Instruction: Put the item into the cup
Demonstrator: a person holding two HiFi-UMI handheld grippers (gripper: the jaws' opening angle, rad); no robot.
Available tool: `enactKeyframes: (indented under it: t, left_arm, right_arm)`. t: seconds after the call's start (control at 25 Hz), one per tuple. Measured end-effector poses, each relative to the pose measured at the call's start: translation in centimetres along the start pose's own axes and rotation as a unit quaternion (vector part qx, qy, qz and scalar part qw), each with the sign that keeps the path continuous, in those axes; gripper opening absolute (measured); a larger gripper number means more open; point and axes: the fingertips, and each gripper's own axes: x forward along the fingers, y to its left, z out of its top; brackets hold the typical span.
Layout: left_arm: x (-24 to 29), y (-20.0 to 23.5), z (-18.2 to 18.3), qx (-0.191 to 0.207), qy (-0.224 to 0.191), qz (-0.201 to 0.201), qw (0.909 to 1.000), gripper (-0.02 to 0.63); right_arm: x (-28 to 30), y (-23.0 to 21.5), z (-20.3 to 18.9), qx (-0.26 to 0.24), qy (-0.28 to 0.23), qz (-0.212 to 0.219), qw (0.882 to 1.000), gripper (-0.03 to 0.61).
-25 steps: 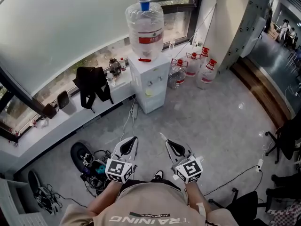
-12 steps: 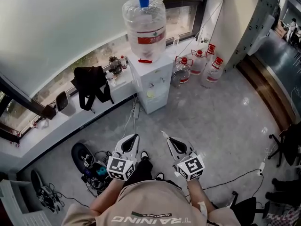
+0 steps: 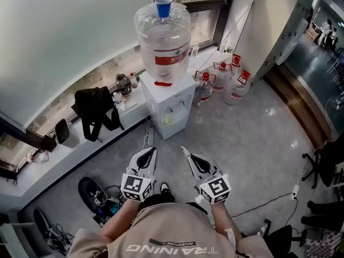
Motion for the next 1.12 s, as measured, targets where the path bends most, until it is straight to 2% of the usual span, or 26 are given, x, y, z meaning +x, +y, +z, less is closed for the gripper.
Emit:
enactKeyframes:
  t: [0.2, 0.6, 0.84, 1.12]
  left_arm:
    - [2.6, 3.4, -0.5, -0.006, 0.012, -0.016, 0.9998, 0.008]
    - [7.5, 6.0, -1.6, -0.022, 0.033, -0.024, 0.9989, 0.008]
    - [12.4, 8.2, -1.9, -0.019, 0.047, -0.005, 0.9987, 0.008]
    - [18.6, 9.8, -2.1, -0.021, 0.062, 0.018, 0.9977, 0.008]
  right_arm:
    - [3.7, -0.9, -0.1, 0.012, 0.008, -0.015, 1.0, 0.012]
    - [8.1, -5.2, -0.8, 0.024, 0.03, -0.015, 0.999, 0.012]
    - [12.1, -9.4, -1.5, 0.03, 0.035, 0.012, 0.999, 0.012]
    - [16.8, -14.7, -1.2, 0.018, 0.041, 0.063, 0.997, 0.012]
